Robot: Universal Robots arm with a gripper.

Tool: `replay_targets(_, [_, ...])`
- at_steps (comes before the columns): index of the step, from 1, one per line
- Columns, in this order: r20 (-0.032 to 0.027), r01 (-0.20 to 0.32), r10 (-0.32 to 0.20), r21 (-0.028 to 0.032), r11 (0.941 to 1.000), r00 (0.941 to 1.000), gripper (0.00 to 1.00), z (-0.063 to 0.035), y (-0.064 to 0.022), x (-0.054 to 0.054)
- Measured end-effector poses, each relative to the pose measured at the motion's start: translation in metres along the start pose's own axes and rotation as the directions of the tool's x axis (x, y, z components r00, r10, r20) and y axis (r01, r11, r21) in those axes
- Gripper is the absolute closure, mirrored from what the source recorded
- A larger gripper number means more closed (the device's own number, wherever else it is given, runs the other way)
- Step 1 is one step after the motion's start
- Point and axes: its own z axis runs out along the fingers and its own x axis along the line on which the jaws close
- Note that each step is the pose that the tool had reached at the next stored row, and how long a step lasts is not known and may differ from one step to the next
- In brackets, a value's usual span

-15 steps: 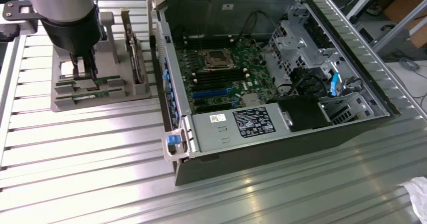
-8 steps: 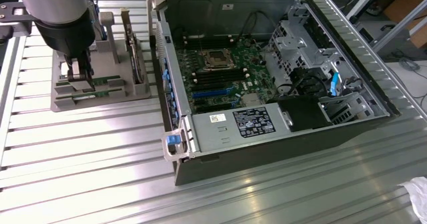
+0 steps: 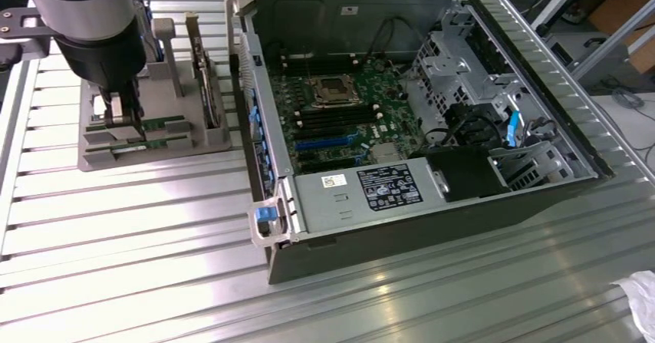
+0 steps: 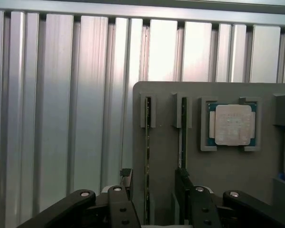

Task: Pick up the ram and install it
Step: 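Pick up the ram and move it above insertion slot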

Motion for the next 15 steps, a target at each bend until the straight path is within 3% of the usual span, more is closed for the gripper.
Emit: replay_targets(15, [-0.0033,0.018,-0.018,0.0,0.9998,0.9998,0.52,0.0145,0.0017,0.001])
